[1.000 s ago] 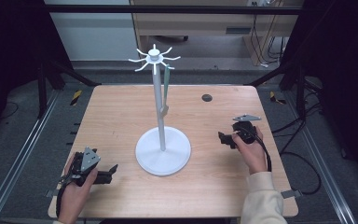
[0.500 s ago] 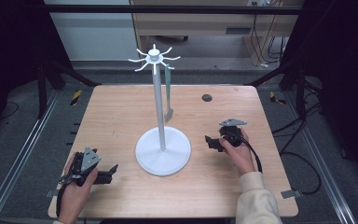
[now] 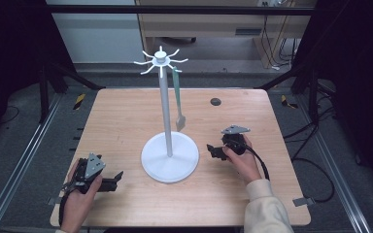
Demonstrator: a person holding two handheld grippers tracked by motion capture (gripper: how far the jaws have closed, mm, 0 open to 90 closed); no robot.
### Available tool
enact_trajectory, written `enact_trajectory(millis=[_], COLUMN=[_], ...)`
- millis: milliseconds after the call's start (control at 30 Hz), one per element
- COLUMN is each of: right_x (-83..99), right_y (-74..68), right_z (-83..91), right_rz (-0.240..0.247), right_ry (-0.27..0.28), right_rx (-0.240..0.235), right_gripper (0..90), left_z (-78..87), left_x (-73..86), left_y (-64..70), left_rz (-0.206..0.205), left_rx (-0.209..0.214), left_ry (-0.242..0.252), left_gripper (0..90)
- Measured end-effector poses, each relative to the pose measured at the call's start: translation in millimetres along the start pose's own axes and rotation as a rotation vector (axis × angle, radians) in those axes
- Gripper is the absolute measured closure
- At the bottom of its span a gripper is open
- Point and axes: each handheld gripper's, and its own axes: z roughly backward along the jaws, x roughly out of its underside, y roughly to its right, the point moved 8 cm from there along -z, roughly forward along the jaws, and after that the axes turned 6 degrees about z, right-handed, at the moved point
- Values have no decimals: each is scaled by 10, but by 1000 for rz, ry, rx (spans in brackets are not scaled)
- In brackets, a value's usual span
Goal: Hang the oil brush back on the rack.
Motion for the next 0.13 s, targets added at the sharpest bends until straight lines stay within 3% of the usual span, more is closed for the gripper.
enact_trajectory(millis=[133], right_x=[15], right_y=[4], right_z=[-6], right_rz=[0], right_ry=[-12], right_rx=[2], right_gripper=[103], left_z=[-4], left_x=[0], left_y=[-1], left_rz=[-2], left_rx=[-1], left_ry=[1], left_gripper=[29])
